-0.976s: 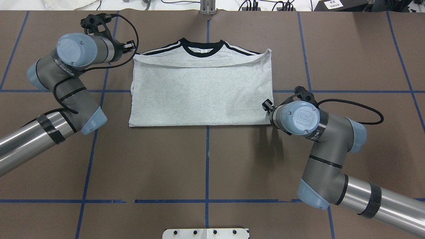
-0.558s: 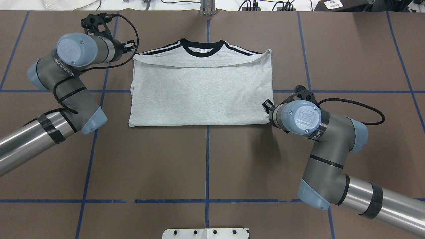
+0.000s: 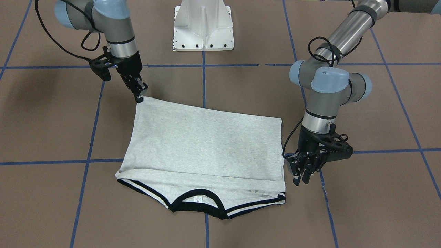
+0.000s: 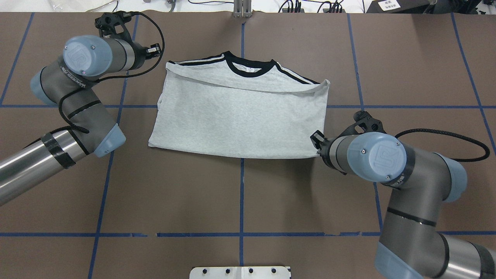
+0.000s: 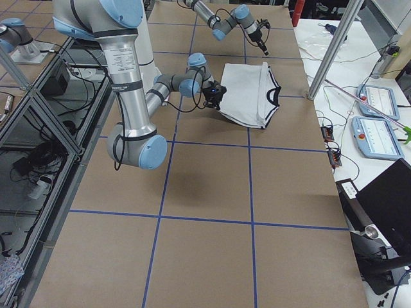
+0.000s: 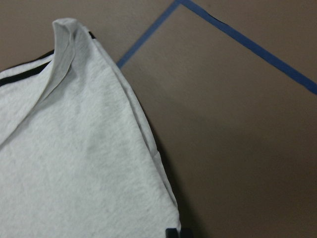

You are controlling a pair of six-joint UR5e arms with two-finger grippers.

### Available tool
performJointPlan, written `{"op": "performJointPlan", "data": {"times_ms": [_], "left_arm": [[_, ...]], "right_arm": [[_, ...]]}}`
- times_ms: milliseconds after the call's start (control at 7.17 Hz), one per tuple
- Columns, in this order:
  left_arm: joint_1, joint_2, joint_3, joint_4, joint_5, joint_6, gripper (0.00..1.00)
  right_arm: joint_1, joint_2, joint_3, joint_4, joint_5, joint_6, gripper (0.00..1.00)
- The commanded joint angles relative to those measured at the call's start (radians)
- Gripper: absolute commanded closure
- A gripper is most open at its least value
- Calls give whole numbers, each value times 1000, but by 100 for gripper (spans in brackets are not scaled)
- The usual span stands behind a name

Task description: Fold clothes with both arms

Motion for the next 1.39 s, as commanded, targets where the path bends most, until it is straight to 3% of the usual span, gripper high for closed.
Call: {"op": "performJointPlan", "data": {"times_ms": [0, 139, 418, 558, 697, 976, 1116, 1255], "left_arm": [[0, 2, -32, 3, -44, -5, 61], [0, 33, -96, 9, -81, -8, 61], [0, 62, -150, 15, -147, -10, 60], [2, 65, -173, 16, -170, -11, 58], [6, 106, -245, 68, -228, -13, 54], [32, 166, -426, 188, -334, -155, 51], [102, 204, -454, 205, -360, -219, 44], [173, 229, -484, 204, -363, -337, 44]], "right_arm": [[-210, -6, 189, -368, 11, 5, 100], [-311, -2, 231, -465, 13, 28, 100], [-474, -40, 240, -485, 30, 94, 100], [-497, -54, 244, -488, 28, 96, 47], [-496, -58, 260, -488, 28, 96, 0], [-396, -50, 349, -485, 34, 80, 0], [-321, -12, 324, -474, 22, 77, 0], [-195, 86, 279, -474, 25, 27, 0]]}}
